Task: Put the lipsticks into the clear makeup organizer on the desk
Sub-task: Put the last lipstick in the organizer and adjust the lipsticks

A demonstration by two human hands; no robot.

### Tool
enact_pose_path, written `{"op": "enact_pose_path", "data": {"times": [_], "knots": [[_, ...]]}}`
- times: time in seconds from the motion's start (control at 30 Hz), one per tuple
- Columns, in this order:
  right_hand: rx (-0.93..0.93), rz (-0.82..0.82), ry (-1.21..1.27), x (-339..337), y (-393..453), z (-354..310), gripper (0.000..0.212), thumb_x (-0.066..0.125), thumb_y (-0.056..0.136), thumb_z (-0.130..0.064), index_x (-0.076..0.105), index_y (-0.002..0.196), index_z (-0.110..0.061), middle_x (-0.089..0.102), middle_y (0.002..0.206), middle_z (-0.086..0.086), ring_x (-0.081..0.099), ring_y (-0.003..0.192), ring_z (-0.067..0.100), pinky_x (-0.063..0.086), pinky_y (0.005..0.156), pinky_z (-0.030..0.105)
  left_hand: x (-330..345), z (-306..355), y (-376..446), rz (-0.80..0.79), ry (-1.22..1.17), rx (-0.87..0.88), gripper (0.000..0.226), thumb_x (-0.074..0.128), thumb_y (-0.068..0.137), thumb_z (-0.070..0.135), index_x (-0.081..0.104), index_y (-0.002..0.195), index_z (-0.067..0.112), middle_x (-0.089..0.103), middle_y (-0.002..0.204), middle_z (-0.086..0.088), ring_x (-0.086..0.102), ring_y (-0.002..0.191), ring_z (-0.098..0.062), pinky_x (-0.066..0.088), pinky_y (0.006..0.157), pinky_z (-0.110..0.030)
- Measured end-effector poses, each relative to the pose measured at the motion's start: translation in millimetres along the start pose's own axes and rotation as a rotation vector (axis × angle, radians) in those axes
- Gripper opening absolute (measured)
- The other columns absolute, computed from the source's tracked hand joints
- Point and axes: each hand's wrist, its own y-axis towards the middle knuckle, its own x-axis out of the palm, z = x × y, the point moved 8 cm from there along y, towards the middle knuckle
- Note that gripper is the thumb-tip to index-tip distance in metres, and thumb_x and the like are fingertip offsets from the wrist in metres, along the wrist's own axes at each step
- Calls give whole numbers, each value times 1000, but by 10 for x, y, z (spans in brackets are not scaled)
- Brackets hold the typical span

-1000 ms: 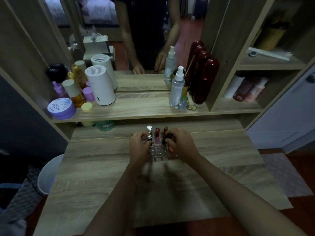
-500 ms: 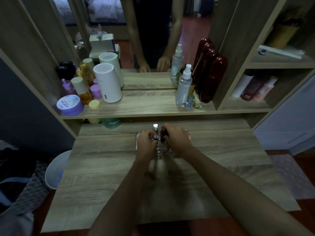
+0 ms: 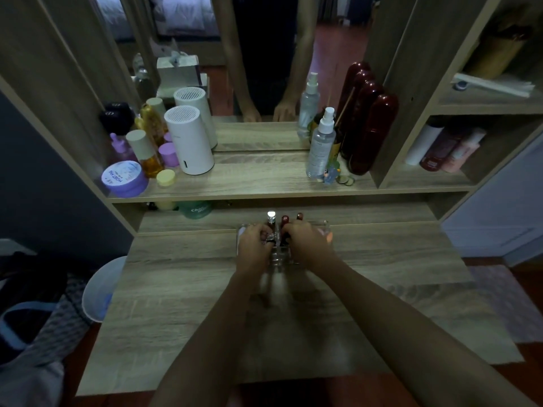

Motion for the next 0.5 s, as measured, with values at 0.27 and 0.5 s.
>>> {"op": "enact_pose_path", "data": {"times": [0.27, 0.5], "knots": [[18, -66, -33, 58, 45, 14, 33, 54, 93, -14, 56, 125, -17, 61, 128, 6, 56, 120, 23, 42, 106, 44, 23, -4, 5, 26, -6, 7, 21, 63, 77, -1, 67, 97, 5, 68, 102, -14, 52, 100, -23, 35, 83, -20], [-11, -43, -29, 54, 40, -2, 36, 58, 90, -13, 56, 125, -20, 62, 127, 6, 57, 118, 23, 44, 103, 46, 24, -19, 18, 36, -15, 4, 24, 65, 75, -2, 67, 99, 4, 68, 100, -15, 49, 92, -15, 33, 79, -17]]}}
